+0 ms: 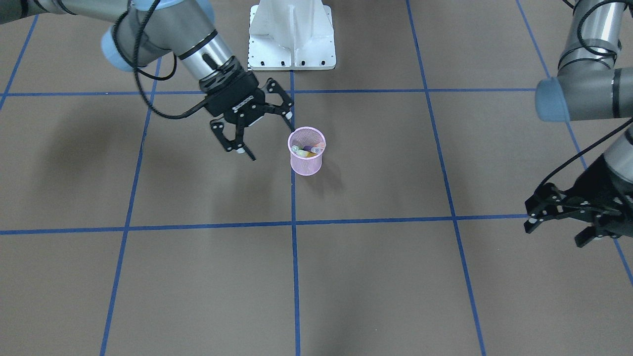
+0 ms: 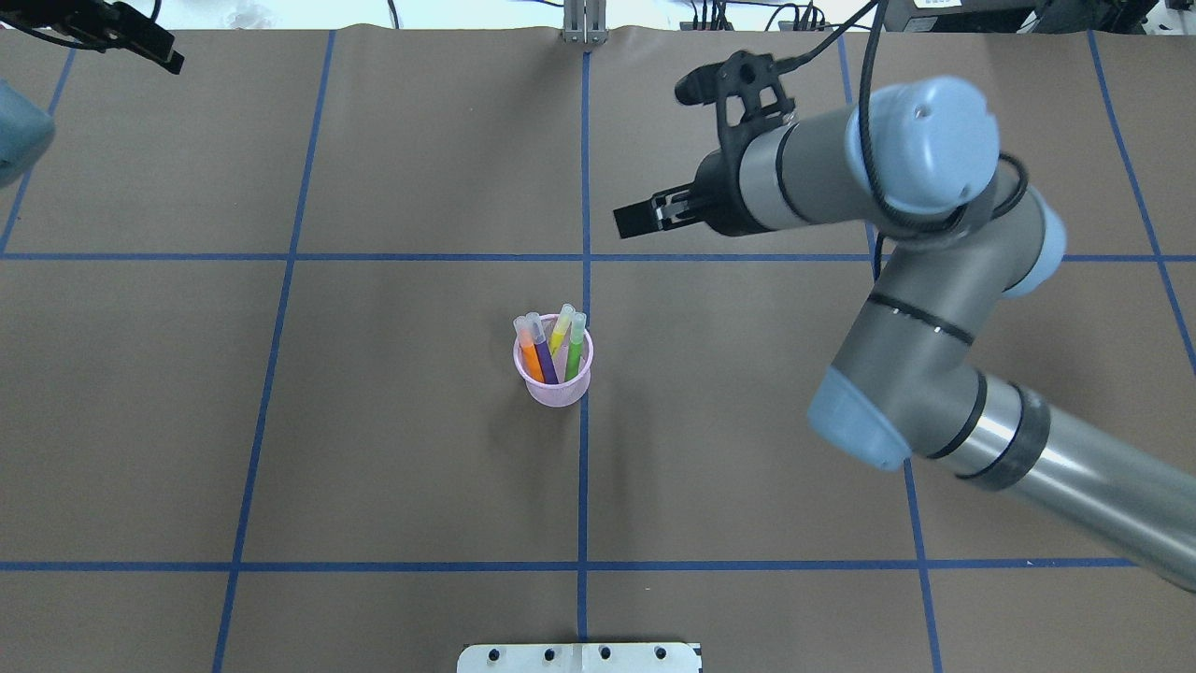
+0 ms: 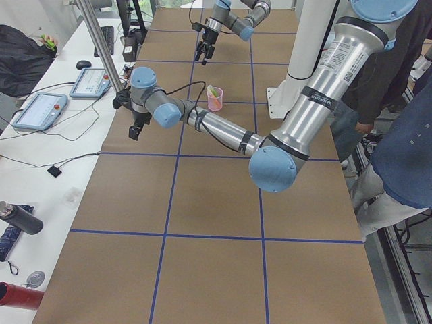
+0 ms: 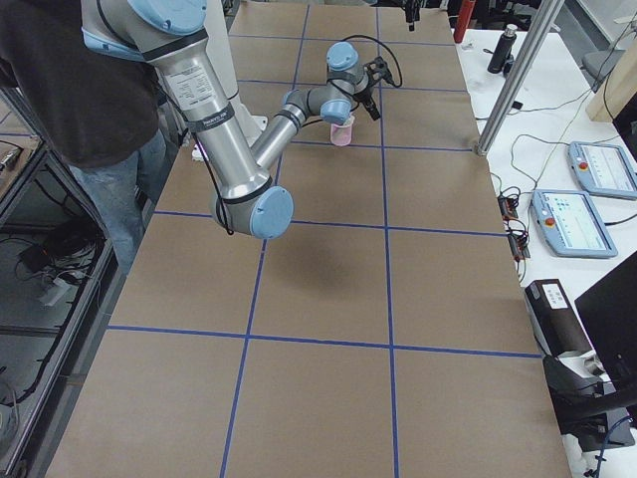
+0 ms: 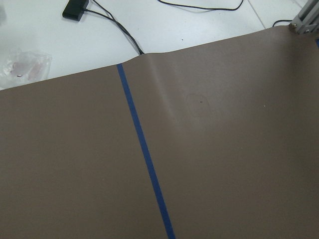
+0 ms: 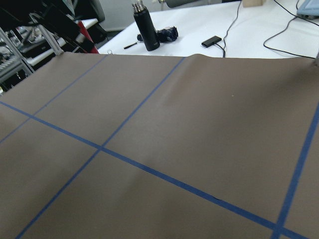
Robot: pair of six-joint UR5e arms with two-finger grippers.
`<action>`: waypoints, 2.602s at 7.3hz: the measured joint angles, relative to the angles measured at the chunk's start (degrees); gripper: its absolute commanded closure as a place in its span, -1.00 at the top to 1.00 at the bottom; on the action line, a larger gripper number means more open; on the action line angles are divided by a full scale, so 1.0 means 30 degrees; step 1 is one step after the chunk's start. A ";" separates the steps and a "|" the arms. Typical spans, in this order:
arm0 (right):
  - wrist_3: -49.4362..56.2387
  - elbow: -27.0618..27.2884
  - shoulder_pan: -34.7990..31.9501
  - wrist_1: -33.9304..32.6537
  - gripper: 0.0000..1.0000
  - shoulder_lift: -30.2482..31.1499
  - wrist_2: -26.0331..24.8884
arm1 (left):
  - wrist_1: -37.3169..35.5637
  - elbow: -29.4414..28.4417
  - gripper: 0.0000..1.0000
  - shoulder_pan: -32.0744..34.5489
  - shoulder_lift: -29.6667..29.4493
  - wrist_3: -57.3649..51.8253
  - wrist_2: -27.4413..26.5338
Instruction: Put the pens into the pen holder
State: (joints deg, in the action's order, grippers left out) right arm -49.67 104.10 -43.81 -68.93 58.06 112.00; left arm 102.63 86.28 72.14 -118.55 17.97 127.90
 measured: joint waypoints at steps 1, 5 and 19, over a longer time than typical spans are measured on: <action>0.0690 0.0136 -0.2081 -0.2955 0.98 0.0053 0.2590 | -0.2128 0.0509 1.00 0.0466 0.0000 -0.1819 0.0084; 1.1269 0.0723 -0.8697 -1.3434 0.98 0.2600 0.6254 | -0.9738 0.2227 1.00 0.3251 0.0487 -0.9513 0.0175; 1.6074 -0.2285 -1.5724 -0.9220 0.98 1.1137 0.7700 | -0.2932 0.1902 1.00 0.6701 0.9013 -0.8750 0.1975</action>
State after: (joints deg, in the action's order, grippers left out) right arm -1.44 97.24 -90.98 -96.59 91.47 135.11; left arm 93.84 91.99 92.24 -91.51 -8.28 133.82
